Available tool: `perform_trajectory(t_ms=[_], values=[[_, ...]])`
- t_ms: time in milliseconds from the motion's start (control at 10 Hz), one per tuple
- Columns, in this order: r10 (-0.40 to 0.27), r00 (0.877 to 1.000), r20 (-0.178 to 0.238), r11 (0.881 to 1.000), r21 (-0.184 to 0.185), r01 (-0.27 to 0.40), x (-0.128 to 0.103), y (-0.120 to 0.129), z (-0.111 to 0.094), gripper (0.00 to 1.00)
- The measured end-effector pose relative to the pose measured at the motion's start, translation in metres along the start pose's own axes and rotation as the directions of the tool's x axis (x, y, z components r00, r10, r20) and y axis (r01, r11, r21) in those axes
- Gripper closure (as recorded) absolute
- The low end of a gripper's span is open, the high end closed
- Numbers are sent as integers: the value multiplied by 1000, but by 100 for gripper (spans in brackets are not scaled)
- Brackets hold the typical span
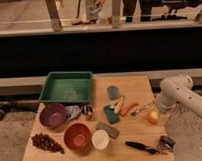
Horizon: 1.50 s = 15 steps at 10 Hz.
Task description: Place apple in red bowl
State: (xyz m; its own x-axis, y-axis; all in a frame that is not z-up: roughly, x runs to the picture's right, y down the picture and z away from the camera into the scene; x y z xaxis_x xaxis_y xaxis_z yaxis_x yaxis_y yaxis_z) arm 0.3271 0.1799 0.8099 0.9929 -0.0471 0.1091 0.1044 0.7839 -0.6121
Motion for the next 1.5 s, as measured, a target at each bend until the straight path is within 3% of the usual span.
perform_trajectory(t_ms=[1500], values=[[-16, 1000, 19, 999, -31, 17, 3, -15, 26, 21]])
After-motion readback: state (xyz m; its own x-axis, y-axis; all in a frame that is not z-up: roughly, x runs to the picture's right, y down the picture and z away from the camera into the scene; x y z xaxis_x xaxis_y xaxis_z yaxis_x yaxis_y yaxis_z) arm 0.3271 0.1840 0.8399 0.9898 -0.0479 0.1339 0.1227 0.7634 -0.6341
